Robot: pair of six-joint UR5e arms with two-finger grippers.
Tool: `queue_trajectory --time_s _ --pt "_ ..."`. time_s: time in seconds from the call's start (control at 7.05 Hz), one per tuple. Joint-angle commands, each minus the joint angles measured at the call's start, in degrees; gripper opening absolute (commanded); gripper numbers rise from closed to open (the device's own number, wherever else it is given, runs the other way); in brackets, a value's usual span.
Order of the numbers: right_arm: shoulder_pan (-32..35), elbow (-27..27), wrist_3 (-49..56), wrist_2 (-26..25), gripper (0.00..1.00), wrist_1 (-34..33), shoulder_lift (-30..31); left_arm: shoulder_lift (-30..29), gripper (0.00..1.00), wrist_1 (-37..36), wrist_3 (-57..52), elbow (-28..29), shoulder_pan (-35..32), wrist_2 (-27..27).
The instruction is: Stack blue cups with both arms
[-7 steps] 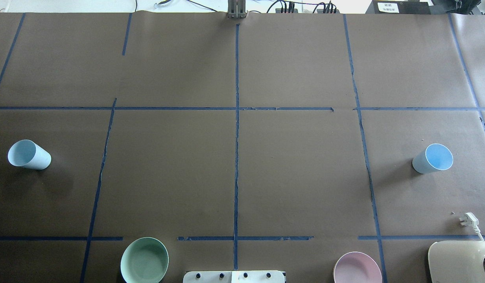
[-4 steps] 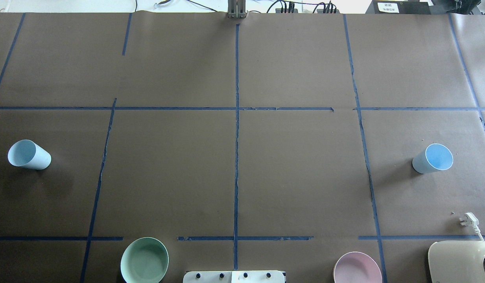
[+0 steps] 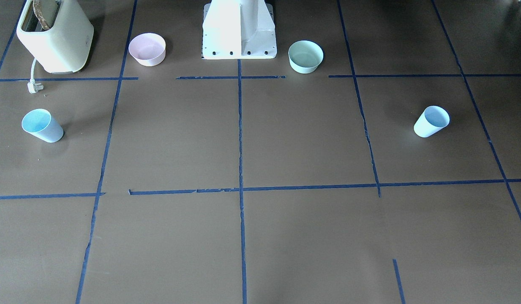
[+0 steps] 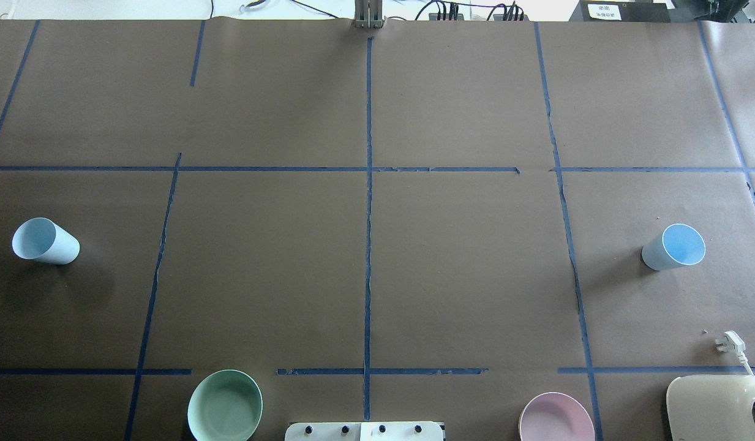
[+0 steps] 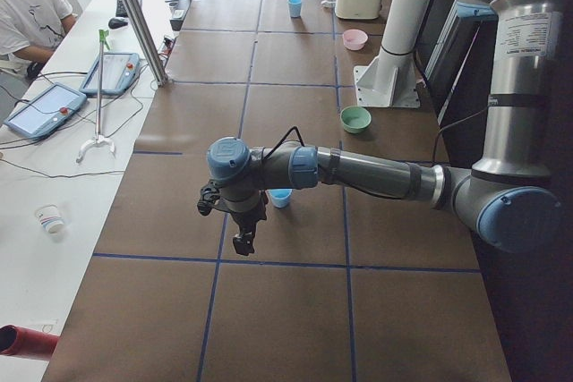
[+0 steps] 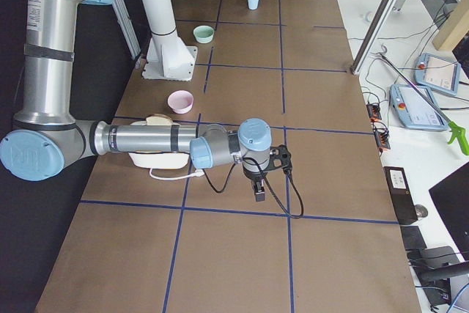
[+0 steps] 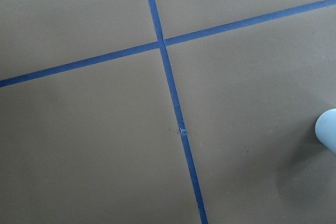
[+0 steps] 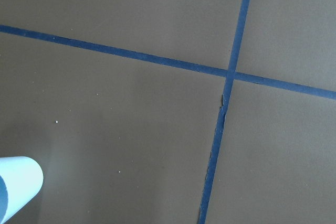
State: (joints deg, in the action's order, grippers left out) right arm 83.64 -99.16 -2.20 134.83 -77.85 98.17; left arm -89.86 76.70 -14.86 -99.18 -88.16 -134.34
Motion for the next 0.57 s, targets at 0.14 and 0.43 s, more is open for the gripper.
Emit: queue_trajectory --time_s 0.14,0.43 --pt "-0.5 -0.2 -0.2 0.1 1.00 0.0 0.0 0.7 1.00 0.7 3.8 -0.5 0.1 -4.5" --pt "-2.2 -0.2 -0.4 0.1 1.00 0.0 -0.1 4.2 1.00 13.8 21.5 -1.3 6.3 -4.9"
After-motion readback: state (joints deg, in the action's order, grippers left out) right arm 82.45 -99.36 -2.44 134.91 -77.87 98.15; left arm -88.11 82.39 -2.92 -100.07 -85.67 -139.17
